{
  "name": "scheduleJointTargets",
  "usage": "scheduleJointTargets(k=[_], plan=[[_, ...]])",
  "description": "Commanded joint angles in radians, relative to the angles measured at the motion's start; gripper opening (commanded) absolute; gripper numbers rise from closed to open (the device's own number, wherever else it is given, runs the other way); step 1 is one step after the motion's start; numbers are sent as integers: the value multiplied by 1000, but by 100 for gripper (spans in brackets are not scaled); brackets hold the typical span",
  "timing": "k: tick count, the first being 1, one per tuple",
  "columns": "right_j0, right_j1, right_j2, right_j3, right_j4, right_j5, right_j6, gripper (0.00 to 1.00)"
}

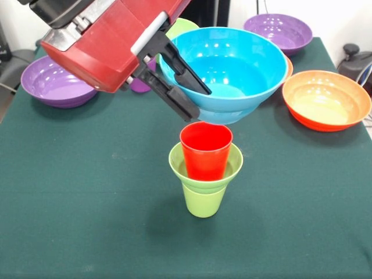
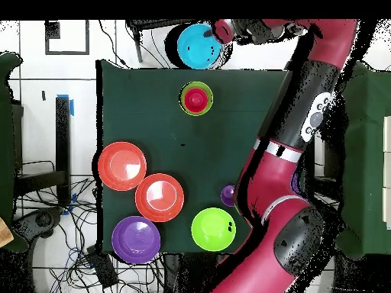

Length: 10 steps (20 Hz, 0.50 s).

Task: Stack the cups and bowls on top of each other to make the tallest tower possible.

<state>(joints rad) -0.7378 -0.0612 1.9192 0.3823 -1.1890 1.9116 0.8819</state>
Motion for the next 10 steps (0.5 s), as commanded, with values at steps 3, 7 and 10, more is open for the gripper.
scheduleJointTargets(k=[3, 7, 10], plan=[[15, 59, -133, -102, -16, 10, -58, 0], [12, 67, -133, -97, -3, 8, -59, 0], [3, 68, -151, -76, 12, -5, -53, 0]])
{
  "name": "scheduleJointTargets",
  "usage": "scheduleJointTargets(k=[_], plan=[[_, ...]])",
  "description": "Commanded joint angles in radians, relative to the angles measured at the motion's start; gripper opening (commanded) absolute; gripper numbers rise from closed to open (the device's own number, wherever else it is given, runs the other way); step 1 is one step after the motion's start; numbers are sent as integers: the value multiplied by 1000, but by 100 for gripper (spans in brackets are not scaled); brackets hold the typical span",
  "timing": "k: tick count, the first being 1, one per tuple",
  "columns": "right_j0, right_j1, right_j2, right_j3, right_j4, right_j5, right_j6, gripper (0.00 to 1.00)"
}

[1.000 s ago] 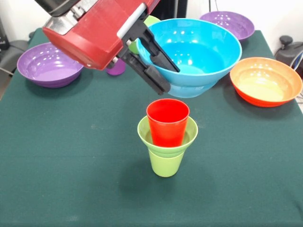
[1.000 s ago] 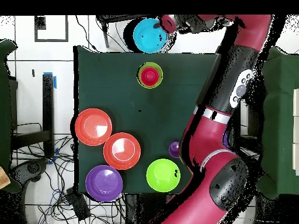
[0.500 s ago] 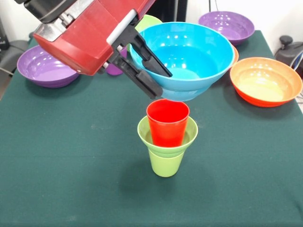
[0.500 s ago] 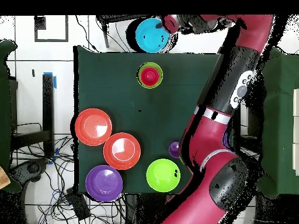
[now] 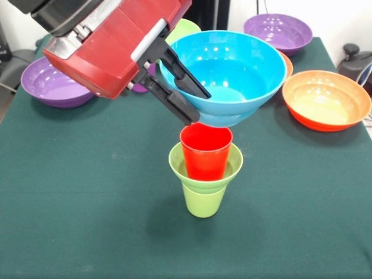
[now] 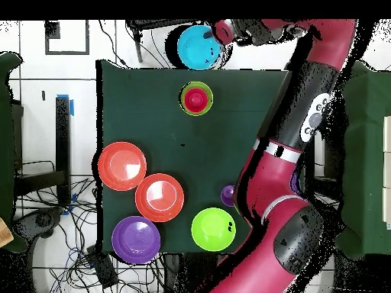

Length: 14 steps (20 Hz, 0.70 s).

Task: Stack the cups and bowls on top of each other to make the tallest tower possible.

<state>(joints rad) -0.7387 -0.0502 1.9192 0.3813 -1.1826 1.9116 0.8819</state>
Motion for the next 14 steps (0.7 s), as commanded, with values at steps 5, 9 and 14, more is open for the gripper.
scheduleJointTargets(k=[5, 9, 14], plan=[[-13, 60, -182, -35, 44, -20, -48, 0], [-22, 63, -203, -14, 76, -27, -58, 0], [-27, 60, -234, 0, 105, -42, -71, 0]])
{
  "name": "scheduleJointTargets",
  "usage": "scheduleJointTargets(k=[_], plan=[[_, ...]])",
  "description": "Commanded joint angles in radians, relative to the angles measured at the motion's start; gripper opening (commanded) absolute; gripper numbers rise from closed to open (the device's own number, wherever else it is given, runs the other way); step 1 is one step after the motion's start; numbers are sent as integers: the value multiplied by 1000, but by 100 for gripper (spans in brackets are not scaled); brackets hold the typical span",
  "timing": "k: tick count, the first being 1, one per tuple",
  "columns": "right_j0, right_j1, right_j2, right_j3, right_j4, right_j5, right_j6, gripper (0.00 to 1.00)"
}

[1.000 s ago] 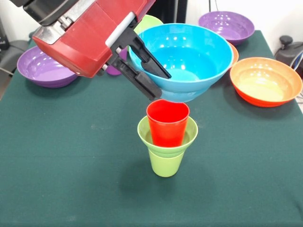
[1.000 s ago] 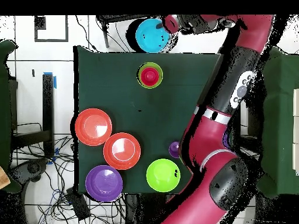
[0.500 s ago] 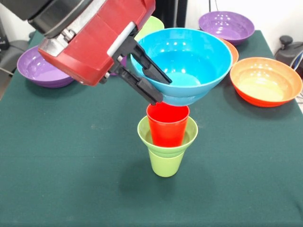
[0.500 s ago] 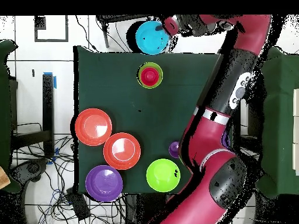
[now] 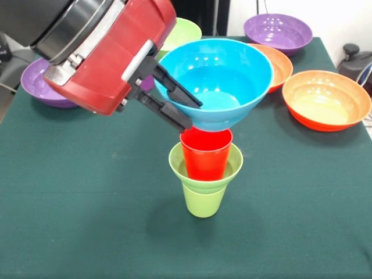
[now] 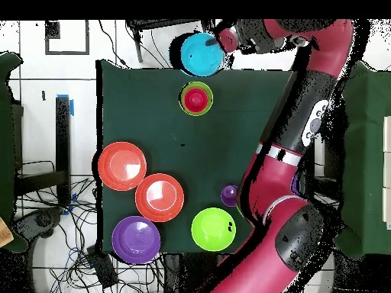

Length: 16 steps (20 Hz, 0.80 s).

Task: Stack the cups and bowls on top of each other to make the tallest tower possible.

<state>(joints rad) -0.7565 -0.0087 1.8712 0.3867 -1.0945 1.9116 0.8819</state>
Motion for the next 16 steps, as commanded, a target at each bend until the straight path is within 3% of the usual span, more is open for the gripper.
scheduleJointTargets(k=[1, 16], plan=[[-8, 19, -190, -6, 22, -40, -73, 0], [-4, 18, -252, 23, 118, -95, -41, 0]])
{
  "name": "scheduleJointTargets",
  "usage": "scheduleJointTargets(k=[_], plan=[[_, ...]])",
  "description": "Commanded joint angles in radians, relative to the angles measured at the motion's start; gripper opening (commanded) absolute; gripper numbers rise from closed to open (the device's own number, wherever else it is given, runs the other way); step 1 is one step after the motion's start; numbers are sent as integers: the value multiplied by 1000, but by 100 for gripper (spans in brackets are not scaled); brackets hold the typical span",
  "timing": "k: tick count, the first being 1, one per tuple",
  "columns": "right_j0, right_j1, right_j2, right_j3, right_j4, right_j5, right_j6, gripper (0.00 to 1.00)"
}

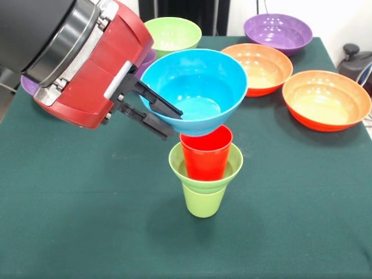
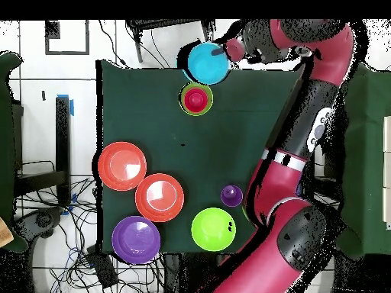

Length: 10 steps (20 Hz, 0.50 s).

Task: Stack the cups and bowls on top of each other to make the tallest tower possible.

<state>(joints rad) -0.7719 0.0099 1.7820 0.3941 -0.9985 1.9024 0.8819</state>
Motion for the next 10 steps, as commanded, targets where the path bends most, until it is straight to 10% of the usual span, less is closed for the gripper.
scheduleJointTargets(k=[1, 10], plan=[[11, -1, -167, 22, 29, -93, -33, 0], [-8, -18, -249, 114, 121, -208, 44, 0]])
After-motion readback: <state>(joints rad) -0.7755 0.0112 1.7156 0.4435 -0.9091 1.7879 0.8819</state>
